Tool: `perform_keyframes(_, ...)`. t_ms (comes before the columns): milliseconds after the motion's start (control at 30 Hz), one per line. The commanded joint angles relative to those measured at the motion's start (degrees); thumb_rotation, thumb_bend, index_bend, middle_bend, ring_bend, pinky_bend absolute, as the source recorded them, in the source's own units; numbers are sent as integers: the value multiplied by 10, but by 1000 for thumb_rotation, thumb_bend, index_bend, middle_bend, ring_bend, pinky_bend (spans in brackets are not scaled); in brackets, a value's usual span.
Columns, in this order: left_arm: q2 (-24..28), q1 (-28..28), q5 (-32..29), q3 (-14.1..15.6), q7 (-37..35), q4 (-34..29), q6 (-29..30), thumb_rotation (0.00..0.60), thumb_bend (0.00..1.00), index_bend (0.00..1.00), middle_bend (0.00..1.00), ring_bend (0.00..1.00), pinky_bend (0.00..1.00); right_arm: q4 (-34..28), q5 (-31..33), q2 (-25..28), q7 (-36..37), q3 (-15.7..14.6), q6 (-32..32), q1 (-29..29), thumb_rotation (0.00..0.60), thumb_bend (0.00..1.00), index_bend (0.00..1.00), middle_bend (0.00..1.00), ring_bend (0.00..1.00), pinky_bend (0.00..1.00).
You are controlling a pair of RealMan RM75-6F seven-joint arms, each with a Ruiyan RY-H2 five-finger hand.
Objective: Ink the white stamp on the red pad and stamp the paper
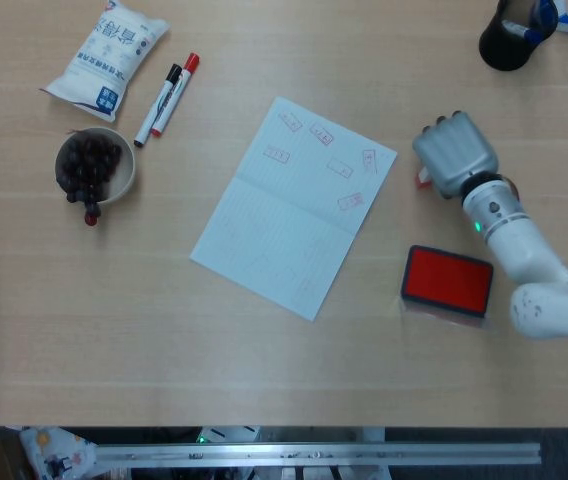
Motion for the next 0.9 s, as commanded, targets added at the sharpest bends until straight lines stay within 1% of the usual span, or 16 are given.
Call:
perform_keyframes(33, 2, 0, -2, 0, 0, -1, -1, 600, 175, 88, 88, 176, 99, 0, -3, -1, 2, 0, -1, -2, 600, 357, 565, 423, 346, 389)
perform_keyframes(433, 5, -2, -3, 2, 0, -2, -7, 600, 175, 87, 84, 176, 99, 1, -7, -2, 3, 0, -4, -5, 600, 351, 486, 410, 329, 377)
perform_keyframes(600, 6, -3, -2, 3, 1, -4, -7, 600, 175, 86, 82, 177, 99, 1, -11, -2, 5, -2, -3, -8, 600, 320, 456, 402, 321, 360)
perform_keyframes(900, 8, -5, -2, 3, 1, -6, -10, 600, 175, 76, 75, 177, 99, -12, -21, 9, 11, 2, 4, -12, 600, 317, 442, 402, 321, 357)
